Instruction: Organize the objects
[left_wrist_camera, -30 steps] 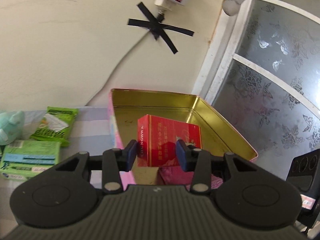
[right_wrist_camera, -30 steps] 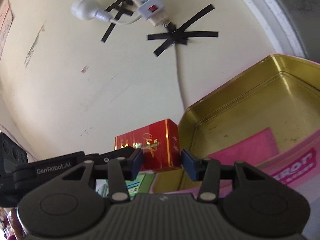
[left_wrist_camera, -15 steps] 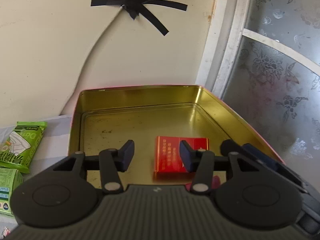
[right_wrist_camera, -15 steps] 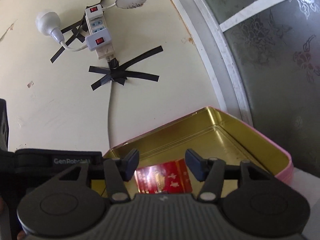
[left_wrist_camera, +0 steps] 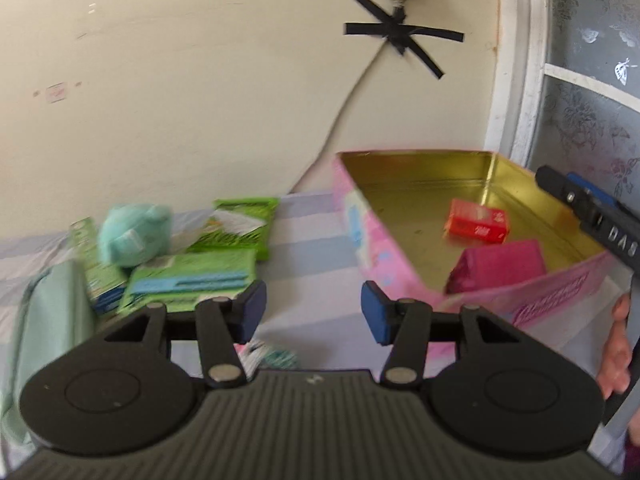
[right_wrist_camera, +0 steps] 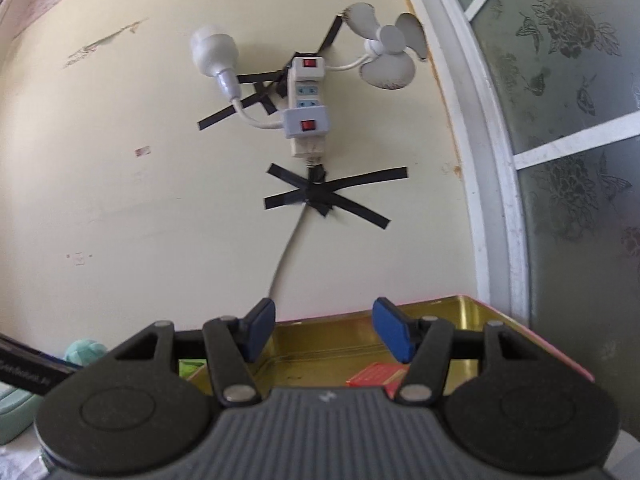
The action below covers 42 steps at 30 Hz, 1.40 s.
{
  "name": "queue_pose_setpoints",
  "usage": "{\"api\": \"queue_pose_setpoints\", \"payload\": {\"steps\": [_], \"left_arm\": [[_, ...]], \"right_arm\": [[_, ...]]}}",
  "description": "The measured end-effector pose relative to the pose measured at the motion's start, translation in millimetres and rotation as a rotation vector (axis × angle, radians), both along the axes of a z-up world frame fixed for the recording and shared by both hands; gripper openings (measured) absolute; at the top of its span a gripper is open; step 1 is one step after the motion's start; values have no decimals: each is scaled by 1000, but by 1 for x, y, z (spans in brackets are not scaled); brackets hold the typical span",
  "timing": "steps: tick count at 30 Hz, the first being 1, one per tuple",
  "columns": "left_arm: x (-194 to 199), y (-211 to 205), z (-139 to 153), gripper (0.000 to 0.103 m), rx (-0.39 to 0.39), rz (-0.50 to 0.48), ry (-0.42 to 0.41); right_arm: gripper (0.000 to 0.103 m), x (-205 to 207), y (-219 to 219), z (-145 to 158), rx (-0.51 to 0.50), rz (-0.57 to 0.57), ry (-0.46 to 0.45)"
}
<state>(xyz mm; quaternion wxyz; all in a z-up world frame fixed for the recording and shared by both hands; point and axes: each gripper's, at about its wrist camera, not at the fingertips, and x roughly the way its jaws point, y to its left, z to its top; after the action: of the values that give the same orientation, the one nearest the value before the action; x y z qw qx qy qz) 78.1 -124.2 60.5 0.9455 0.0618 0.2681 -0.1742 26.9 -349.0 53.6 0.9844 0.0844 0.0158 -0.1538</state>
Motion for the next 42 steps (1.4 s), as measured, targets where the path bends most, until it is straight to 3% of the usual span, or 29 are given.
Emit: {"api": "queue_pose_setpoints", "payload": {"steps": [5,9,11,15,20,22,24,26,29,36,42], "left_arm": [[-4,69,-19,55,20,99,106],[8,96,-27,55,-114,106,232],[12,104,-31,54,-217,89,295],[14,108,-41,54,-353,62,387],[25,102,-51,54,-418,41,453],[33,104,-53,54,-432,39,460],[37,104,-53,54,-441,39,449],[40,104,-53,53,-446,46,439],[39,103,-52,48,-433,36,425],[30,78,-3,48,-410,-52,292],[40,1,28,48,-357,-183,197]], "right_arm": [[57,15,49,8,14,244,88],[65,47,122,3,-72,513,259],[70,61,151,-7,-132,570,356],[95,83,180,-26,-204,605,490],[98,114,194,-38,-242,584,558],[99,132,191,-42,-216,593,598],[94,147,188,-46,-170,615,660],[81,151,187,-46,-129,654,654],[77,143,193,-45,-170,627,627],[76,100,197,-13,-299,466,429],[77,80,142,20,-256,286,318]]}}
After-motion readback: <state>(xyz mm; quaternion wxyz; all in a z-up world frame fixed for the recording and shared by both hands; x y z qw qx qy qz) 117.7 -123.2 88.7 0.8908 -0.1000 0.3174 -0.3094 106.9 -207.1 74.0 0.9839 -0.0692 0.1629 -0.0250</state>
